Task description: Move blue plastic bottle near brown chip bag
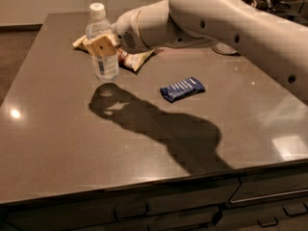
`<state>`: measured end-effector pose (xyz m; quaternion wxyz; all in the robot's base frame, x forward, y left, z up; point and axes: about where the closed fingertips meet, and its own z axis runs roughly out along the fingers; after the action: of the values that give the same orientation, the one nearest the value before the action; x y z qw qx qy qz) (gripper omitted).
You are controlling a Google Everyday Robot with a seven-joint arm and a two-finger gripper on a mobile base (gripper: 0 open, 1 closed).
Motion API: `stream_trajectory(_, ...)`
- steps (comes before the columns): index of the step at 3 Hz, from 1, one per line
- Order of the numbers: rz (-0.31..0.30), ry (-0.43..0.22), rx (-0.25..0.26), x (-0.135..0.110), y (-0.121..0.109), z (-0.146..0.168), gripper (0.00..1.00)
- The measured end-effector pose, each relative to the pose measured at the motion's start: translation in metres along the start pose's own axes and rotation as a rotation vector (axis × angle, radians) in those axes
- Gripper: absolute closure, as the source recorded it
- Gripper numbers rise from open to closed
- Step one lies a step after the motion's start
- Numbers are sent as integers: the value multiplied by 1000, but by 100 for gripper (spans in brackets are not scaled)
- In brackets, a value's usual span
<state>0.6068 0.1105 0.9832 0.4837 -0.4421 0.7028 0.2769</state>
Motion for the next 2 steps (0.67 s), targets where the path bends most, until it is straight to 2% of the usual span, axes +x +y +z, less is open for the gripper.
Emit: stream_trajectory(2,14,19,38,6,-39,20,100)
